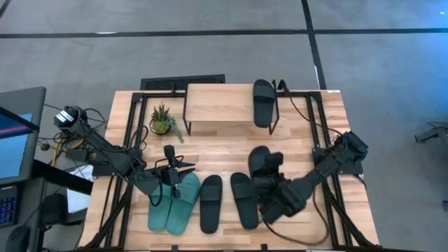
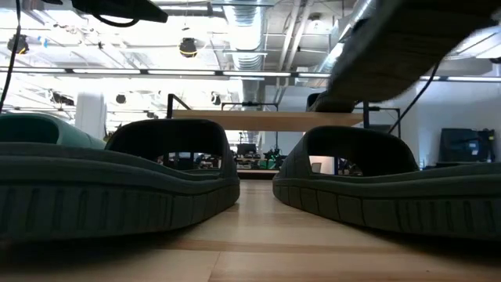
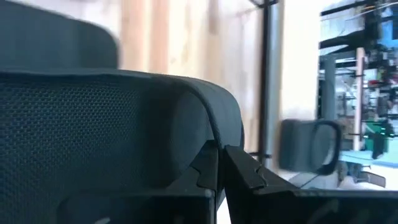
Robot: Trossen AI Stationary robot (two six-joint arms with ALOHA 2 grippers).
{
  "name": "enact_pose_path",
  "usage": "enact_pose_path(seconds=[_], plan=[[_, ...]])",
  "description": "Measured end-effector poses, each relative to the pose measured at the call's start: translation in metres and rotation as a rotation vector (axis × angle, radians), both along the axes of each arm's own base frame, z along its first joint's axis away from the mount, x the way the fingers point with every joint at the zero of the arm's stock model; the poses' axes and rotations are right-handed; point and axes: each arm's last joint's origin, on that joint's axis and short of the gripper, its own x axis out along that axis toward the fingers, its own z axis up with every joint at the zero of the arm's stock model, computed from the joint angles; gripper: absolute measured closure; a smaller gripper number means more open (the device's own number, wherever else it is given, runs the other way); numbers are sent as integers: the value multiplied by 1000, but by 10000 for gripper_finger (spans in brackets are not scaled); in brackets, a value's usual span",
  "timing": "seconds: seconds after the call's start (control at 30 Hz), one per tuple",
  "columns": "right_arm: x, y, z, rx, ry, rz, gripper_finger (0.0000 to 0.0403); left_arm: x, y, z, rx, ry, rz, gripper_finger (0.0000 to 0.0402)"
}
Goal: Pick and place slides into the shelf
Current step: Put the black slipper on the shelf
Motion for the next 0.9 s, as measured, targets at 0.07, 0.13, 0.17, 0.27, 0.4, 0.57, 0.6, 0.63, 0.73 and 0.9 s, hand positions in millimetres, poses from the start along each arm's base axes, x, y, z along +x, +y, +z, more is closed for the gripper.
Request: enact_pose_path(seconds=[0.07, 0.13, 0.17, 0.27, 0.4, 0.57, 0.6, 0.63, 0.73, 0.9], plan=[[7, -7, 7, -15, 0, 7, 402, 0, 0, 0, 0, 0, 0, 346], [12, -12, 13, -23, 4, 23, 402, 0, 0, 0, 1, 0, 0, 346], [16, -15, 16, -22, 5, 29, 402, 0, 0, 0, 1, 0, 1, 346], [23, -22, 24, -25, 4, 44, 402, 0, 0, 0, 5, 2, -1, 346], [33, -33, 36, -35, -2, 64, 402, 0, 0, 0, 11, 3, -2, 346], [46, -50, 50, -37, -8, 72, 402, 0, 0, 0, 12, 3, -2, 346], [48, -54, 53, -38, -10, 74, 402, 0, 0, 0, 12, 3, -2, 346], [51, -57, 55, -38, -14, 77, 402, 0, 0, 0, 12, 3, -2, 346], [58, -68, 63, -42, -20, 80, 402, 0, 0, 0, 12, 3, -2, 346], [71, -93, 72, -60, -24, 86, 402, 0, 0, 0, 22, 7, -5, 346]])
